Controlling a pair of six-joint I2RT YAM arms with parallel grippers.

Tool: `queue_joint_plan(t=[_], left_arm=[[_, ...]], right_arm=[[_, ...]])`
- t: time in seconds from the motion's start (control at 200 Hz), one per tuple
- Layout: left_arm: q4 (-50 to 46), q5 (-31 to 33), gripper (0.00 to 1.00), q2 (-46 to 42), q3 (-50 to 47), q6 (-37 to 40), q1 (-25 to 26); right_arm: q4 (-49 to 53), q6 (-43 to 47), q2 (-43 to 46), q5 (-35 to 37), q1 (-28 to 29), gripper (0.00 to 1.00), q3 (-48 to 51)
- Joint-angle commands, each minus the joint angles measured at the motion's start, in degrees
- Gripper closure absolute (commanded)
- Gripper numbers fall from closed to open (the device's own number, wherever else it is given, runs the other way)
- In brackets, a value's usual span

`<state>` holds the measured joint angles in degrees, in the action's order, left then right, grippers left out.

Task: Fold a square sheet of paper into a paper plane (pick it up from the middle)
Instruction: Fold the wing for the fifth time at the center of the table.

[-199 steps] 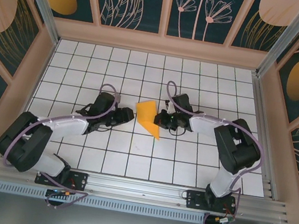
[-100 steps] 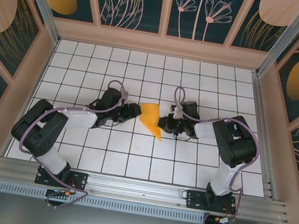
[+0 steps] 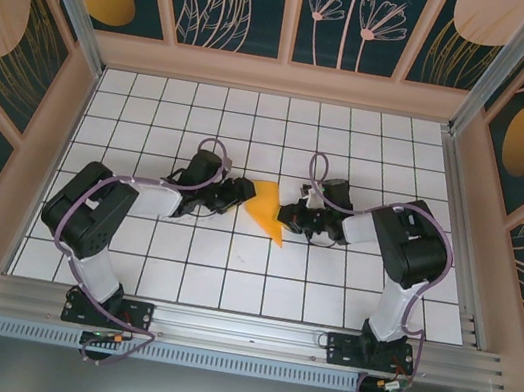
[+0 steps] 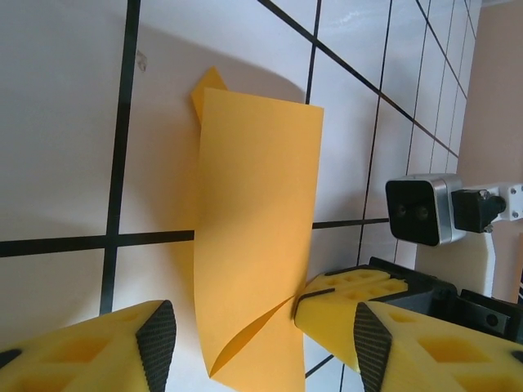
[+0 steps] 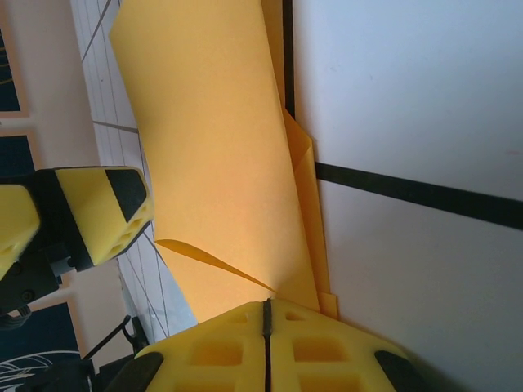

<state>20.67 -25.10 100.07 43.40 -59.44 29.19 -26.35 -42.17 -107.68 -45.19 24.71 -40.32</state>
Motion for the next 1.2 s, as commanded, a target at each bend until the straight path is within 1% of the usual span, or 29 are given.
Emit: queue_joint_plan(t=[0.0, 0.115, 0.16, 0.275, 0.35, 0.525, 0.59, 0.666, 0.766, 0.816, 0.851, 0.906, 0.961, 1.046, 1.141, 1.196], left_arm=[[-0.29, -1.16, 0.38, 2.66, 1.8, -1.45, -0.01], [-0.18, -2.88, 0.39, 5.29, 4.0, -1.47, 0.04], [-0.43, -3.75, 0.41, 6.0, 4.9, -1.38, 0.01], [0.19, -3.08, 0.41, 5.59, 5.57, -1.29, 0.06], [0.57, -5.21, 0.42, 7.22, 7.31, -0.83, 0.03], [-0.1, -6.5, 0.51, 8.87, 8.92, -0.1, 0.03], [-1.33, -5.74, 0.62, 8.87, 9.23, 0.55, 0.08], [-1.5, -5.33, 0.71, 8.52, 9.09, 0.99, 0.08], [-1.73, -5.21, 0.84, 8.42, 9.0, 0.93, 0.04], [-1.29, -4.99, 0.94, 8.09, 8.73, 0.24, 0.06], [-0.36, -4.84, 0.97, 7.52, 8.06, -0.3, 0.06], [0.35, -4.59, 0.98, 6.92, 7.66, -1.07, 0.07], [-0.07, -4.34, 0.99, 6.67, 7.98, -1.36, 0.04], [-0.19, -3.97, 1.0, 6.3, 7.91, -2.19, 0.07], [-0.7, -3.78, 1.0, 6.0, 7.87, -2.61, 0.03], [-0.74, -3.98, 1.0, 5.93, 7.96, -2.7, 0.05]], right_arm=[[2.18, 0.35, -2.94, 2.72, 0.26, 0.9, 1.89], [1.22, -0.19, -3.34, 1.84, 0.1, 0.9, 2.05], [1.3, -0.12, -3.61, 1.6, 0.08, 0.9, 1.92], [1.15, -0.01, -4.05, 1.51, -0.09, 0.89, 2.08], [-0.25, -0.53, -3.95, 0.69, -0.08, 0.88, 2.43], [2.33, 1.05, -3.7, 0.45, -0.18, 0.87, 0.63], [2.94, 1.5, -3.38, 0.35, -0.36, 0.86, -0.01], [4.34, 2.21, -2.42, 0.93, -0.54, 0.84, -1.0], [5.89, 3.61, -0.13, 1.01, -0.45, 0.77, -2.22], [7.34, 4.69, 1.53, 1.79, -0.36, 0.75, -2.95], [8.38, 5.51, 2.88, 2.32, -0.2, 0.72, -3.53], [11.39, 6.99, 5.22, 5.05, -0.05, 0.7, -4.52], [14.58, 8.33, 8.42, 9.78, 0.32, 0.7, -5.04], [15.98, 9.74, 13.97, 17.44, 1.8, 0.68, -3.8], [14.64, 14.33, 19.28, 29.66, 6.26, 0.67, -0.51], [13.89, 17.76, 21.87, 39.99, 12.12, 0.66, 1.29]])
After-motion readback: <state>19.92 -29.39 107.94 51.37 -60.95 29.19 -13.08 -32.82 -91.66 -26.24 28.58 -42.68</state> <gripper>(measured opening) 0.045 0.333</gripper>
